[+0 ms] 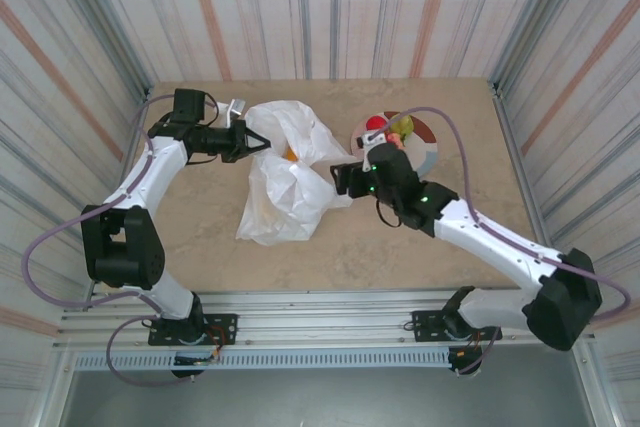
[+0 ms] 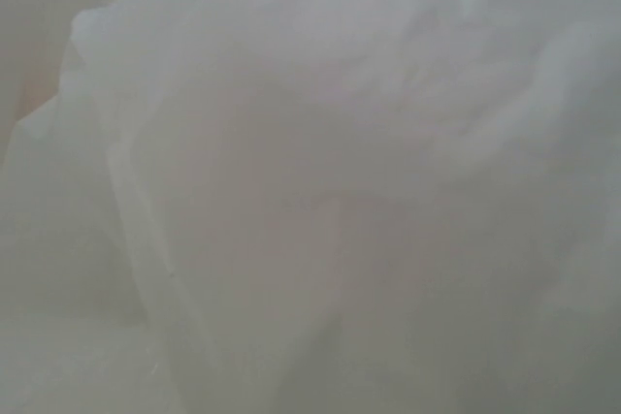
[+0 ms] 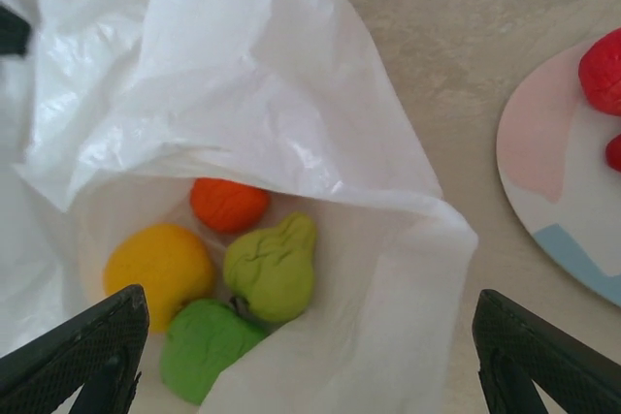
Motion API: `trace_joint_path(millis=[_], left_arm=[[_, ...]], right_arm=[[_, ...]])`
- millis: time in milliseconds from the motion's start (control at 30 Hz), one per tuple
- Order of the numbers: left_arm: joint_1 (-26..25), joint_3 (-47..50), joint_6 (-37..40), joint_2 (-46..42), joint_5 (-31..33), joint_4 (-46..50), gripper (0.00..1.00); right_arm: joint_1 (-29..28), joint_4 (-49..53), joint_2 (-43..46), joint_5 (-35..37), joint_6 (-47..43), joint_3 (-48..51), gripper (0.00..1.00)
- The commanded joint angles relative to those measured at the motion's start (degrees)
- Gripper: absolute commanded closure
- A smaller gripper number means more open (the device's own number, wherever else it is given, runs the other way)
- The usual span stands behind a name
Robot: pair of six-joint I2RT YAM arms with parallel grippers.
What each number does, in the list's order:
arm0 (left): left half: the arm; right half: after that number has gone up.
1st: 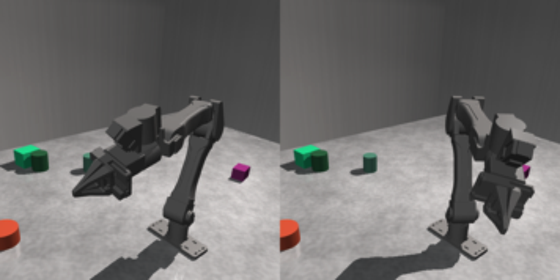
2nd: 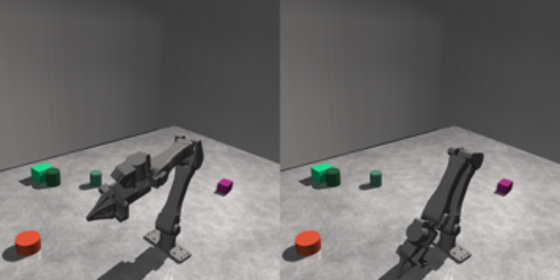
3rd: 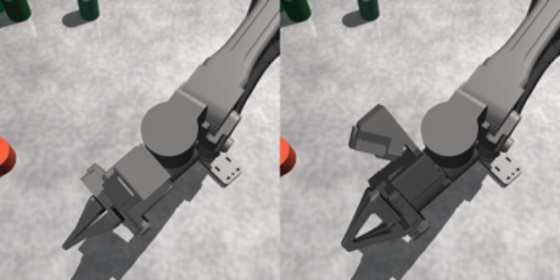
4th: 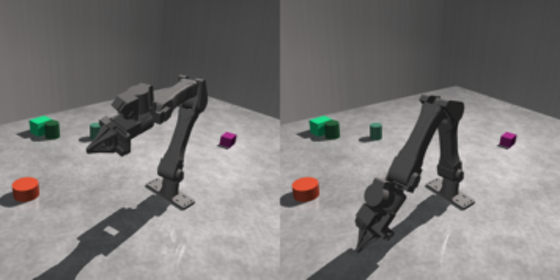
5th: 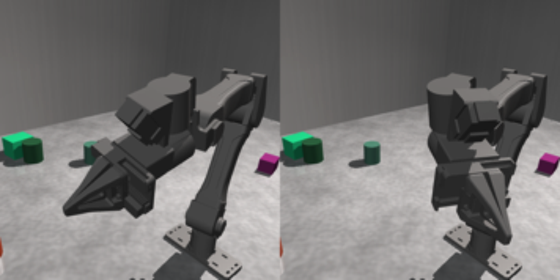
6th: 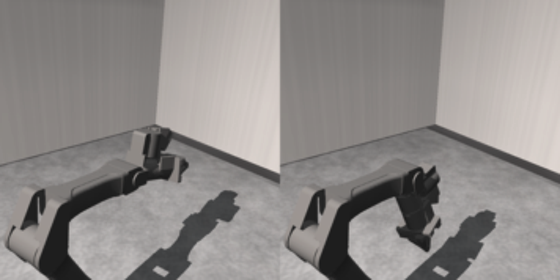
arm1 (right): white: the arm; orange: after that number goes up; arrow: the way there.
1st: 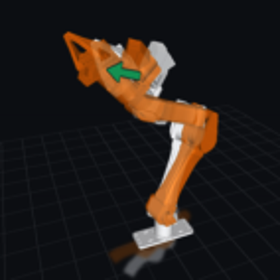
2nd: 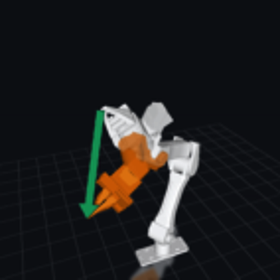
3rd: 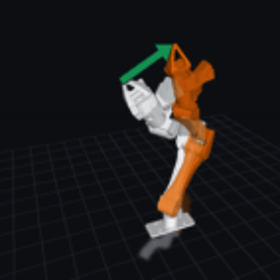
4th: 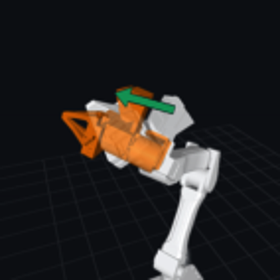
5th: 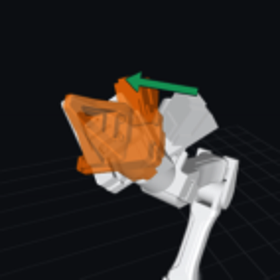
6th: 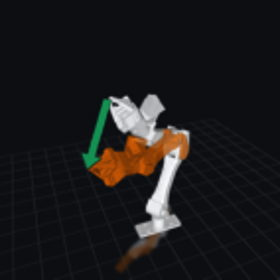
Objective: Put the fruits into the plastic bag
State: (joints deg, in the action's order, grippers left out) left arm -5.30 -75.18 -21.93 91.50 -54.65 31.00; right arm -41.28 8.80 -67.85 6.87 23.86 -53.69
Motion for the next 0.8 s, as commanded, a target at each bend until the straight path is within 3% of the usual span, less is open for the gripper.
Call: trace_joint_path(millis=[0, 200, 400, 767], left_arm=[[0.33, 0.91, -0.22, -1.75, -1.22, -0.46, 1.0], [0.38, 1.0, -0.41, -1.77, -1.16, -0.57, 1.0], [0.22, 1.0, -0.44, -1.77, -0.91, -0.57, 1.0], [-0.32, 1.0, -0.39, -2.03, -1.23, -0.57, 1.0]], right_arm=[[2.93, -0.88, 4.64, -7.03, -2.54, 0.85, 0.12], [13.81, 4.34, 5.05, -3.7, 0.52, 0.96, 0.11], [25.06, 4.95, -5.35, -4.63, 2.48, -1.65, 0.11], [29.78, -0.46, -30.5, -8.79, 8.93, -11.83, 0.1]])
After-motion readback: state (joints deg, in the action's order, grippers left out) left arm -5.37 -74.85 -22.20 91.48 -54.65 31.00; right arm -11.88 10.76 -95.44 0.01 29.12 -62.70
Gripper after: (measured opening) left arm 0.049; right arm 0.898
